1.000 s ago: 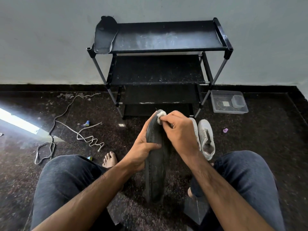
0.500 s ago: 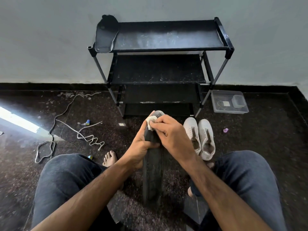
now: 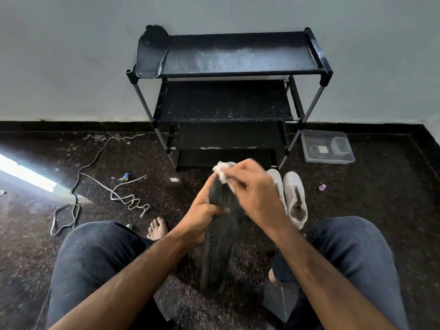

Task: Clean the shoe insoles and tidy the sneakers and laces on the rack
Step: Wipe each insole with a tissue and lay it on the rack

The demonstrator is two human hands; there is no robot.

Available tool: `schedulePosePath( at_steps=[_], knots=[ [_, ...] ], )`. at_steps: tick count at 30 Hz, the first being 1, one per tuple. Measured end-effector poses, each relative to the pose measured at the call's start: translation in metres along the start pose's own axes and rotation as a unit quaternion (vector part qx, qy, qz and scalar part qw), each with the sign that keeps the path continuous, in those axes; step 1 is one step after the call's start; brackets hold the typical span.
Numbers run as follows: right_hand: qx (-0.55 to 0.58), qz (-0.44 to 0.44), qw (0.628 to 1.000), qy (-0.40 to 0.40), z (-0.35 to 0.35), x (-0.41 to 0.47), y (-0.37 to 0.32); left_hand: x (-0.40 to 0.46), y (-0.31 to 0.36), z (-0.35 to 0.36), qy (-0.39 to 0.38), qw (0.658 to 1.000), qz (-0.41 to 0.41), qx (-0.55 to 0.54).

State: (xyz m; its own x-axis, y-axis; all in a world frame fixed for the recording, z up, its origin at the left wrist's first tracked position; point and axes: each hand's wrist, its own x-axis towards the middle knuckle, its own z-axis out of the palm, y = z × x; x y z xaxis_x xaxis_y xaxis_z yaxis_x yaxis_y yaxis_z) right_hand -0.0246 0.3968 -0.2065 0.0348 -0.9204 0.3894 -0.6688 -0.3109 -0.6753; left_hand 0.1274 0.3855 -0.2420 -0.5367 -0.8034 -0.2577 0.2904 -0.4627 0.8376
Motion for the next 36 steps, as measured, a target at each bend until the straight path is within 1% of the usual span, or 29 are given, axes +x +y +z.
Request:
schedulePosePath(
  at_steps=[1, 2, 3, 6, 8, 10, 11, 12, 13, 14, 16, 18, 20, 21, 23, 25, 26, 27, 28, 29, 30, 31, 32, 33, 34, 36],
  knots=[
    [-0.026, -0.031, 0.999, -0.025, 0.008, -0.003, -0.004, -0.001, -0.001, 0.0, 0.0, 1.0, -0.002, 0.0],
    [-0.048, -0.046, 0.997, -0.03, 0.014, -0.004, -0.005, -0.001, -0.002, 0.0, 0.001, 1.0, -0.004, 0.002],
    [-0.055, -0.043, 0.997, -0.02, 0.017, -0.003, -0.003, -0.001, -0.002, -0.001, -0.002, 1.0, -0.006, 0.001],
    [-0.046, 0.002, 0.999, 0.016, 0.014, 0.005, 0.007, -0.001, 0.0, -0.003, -0.014, 1.0, -0.017, 0.011],
    [-0.054, 0.055, 0.996, 0.04, 0.008, 0.008, 0.021, -0.002, -0.001, -0.001, -0.023, 0.999, -0.018, 0.045],
    [-0.046, 0.122, 0.988, 0.085, -0.002, 0.012, 0.034, -0.002, -0.004, 0.0, -0.038, 0.997, -0.006, 0.067],
    [-0.038, 0.141, 0.984, 0.105, -0.007, 0.012, 0.037, -0.001, -0.004, 0.0, -0.038, 0.997, 0.001, 0.066],
    [-0.027, 0.14, 0.983, 0.118, -0.011, 0.012, 0.035, 0.0, -0.002, 0.0, -0.029, 0.998, 0.006, 0.062],
    [-0.017, 0.12, 0.985, 0.121, -0.014, 0.011, 0.03, 0.001, -0.001, -0.001, -0.013, 0.998, 0.009, 0.055],
    [-0.007, 0.093, 0.99, 0.11, -0.013, 0.009, 0.022, 0.002, -0.001, -0.002, 0.003, 0.999, 0.009, 0.045],
    [0.0, 0.053, 0.997, 0.061, -0.003, 0.002, 0.008, 0.002, -0.003, -0.002, 0.01, 1.0, 0.006, 0.022],
    [-0.032, 0.047, 0.998, 0.026, 0.015, -0.003, 0.001, 0.002, -0.006, -0.003, 0.0, 1.0, 0.009, 0.011],
    [-0.044, 0.046, 0.998, 0.018, 0.029, -0.005, -0.001, 0.001, -0.006, -0.003, -0.002, 1.0, 0.012, -0.002],
    [-0.03, 0.042, 0.998, 0.018, 0.033, -0.006, -0.004, 0.001, -0.005, -0.004, 0.001, 1.0, 0.011, -0.009],
    [0.027, 0.053, 0.998, 0.011, 0.034, -0.008, -0.008, 0.001, -0.005, -0.007, 0.013, 1.0, 0.008, -0.008],
    [0.124, 0.105, 0.987, -0.02, 0.031, -0.01, -0.01, 0.0, -0.005, -0.007, 0.048, 0.999, -0.004, 0.011],
    [0.191, 0.14, 0.971, -0.036, 0.027, -0.008, -0.011, 0.0, -0.006, -0.007, 0.056, 0.998, -0.01, 0.022],
    [0.273, 0.174, 0.945, -0.043, 0.024, -0.004, -0.011, 0.0, -0.007, -0.005, 0.056, 0.998, -0.017, 0.031],
    [0.357, 0.199, 0.912, -0.037, 0.019, 0.0, -0.012, 0.0, -0.007, -0.002, 0.054, 0.998, -0.026, 0.034],
    [0.415, 0.213, 0.884, -0.016, 0.014, 0.004, -0.01, -0.001, -0.006, 0.0, 0.05, 0.998, -0.033, 0.033],
    [0.443, 0.221, 0.869, 0.013, 0.007, 0.008, -0.007, -0.001, -0.004, 0.001, 0.041, 0.998, -0.03, 0.03],
    [0.43, 0.223, 0.874, 0.041, 0.0, 0.011, -0.004, 0.0, -0.003, -0.001, 0.029, 0.999, -0.022, 0.022],
    [0.375, 0.215, 0.9, 0.062, -0.006, 0.012, 0.001, 0.001, -0.002, -0.002, 0.018, 1.0, -0.014, 0.015],
    [0.292, 0.195, 0.934, 0.069, -0.01, 0.011, 0.007, 0.002, 0.0, -0.004, 0.017, 1.0, -0.007, 0.012],
    [0.215, 0.167, 0.96, 0.061, -0.012, 0.008, 0.009, 0.002, 0.001, -0.004, 0.023, 1.0, -0.002, 0.01],
    [0.118, 0.106, 0.987, 0.025, -0.006, 0.002, 0.01, 0.001, 0.005, -0.001, 0.035, 0.999, 0.0, 0.002]
  ],
)
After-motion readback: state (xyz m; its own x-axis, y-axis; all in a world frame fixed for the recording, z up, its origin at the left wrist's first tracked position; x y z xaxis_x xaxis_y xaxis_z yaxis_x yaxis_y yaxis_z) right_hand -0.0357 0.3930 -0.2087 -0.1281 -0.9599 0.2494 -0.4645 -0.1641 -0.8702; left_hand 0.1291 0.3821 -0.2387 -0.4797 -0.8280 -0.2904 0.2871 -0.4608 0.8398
